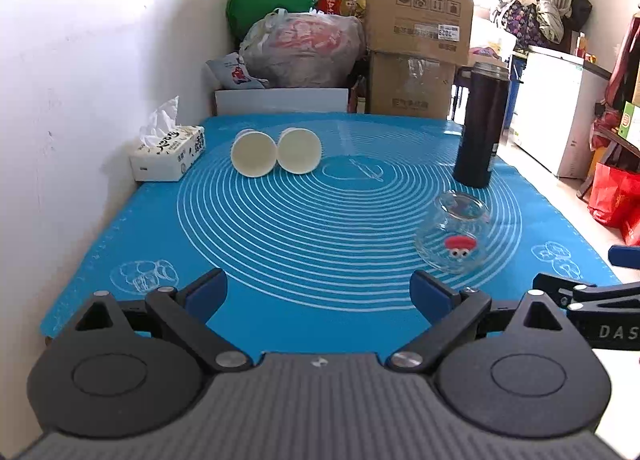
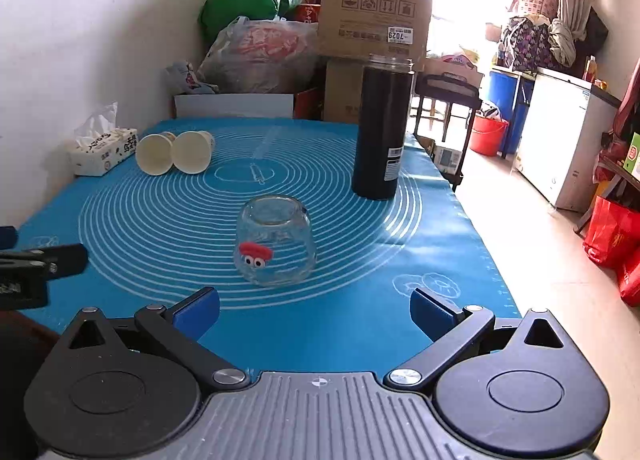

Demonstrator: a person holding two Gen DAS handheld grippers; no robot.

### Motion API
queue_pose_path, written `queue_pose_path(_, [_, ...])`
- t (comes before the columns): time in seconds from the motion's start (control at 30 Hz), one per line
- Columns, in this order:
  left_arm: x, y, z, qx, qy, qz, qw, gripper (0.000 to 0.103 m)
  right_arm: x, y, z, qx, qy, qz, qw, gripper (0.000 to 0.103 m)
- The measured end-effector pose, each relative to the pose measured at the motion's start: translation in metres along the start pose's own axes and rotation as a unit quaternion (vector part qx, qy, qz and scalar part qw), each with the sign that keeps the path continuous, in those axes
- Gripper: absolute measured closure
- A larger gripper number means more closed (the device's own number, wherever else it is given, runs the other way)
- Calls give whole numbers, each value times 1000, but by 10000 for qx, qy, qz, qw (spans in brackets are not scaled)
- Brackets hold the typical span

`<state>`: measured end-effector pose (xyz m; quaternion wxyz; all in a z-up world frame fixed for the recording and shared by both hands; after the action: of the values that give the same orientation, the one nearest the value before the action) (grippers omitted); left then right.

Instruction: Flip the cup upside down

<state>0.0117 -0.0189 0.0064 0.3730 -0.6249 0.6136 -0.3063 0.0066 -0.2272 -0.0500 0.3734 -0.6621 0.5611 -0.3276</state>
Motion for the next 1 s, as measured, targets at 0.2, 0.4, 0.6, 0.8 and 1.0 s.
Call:
queue_pose_path(0.2, [12, 8, -7, -38, 54, 132, 9999, 6, 0, 7, -14, -66, -10, -58, 10000, 0])
queue_pose_path(0.4, [22, 16, -13, -44, 106, 247, 9996, 6, -2, 14, -20, -126, -114, -39, 9998, 0])
queue_pose_path(0.6, [27, 18, -17, -28, 137, 289, 9995, 6, 0, 15, -24, -130, -155, 24, 9998, 0])
queue_pose_path(0.8, [31, 18, -19, -8, 155, 299, 9994, 6, 3, 15, -27, -107, -161, 65, 9998, 0])
queue_pose_path(1.0, [34, 18, -19, 11, 174, 329, 9993, 6, 5, 14, -26, -110, -160, 112, 9997, 0])
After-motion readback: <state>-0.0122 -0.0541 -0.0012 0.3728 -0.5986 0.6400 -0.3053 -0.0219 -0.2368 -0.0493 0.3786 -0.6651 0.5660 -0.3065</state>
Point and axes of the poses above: each gripper's, at about its wrist camera, not at the fingertips, and z roughly the way its jaws point, x to its right, y to its underside, the point moved 5 cm from there along z, roughly the way its jaws point, and after that the axes turned 7 degrees about -y, right-handed, at the moved point
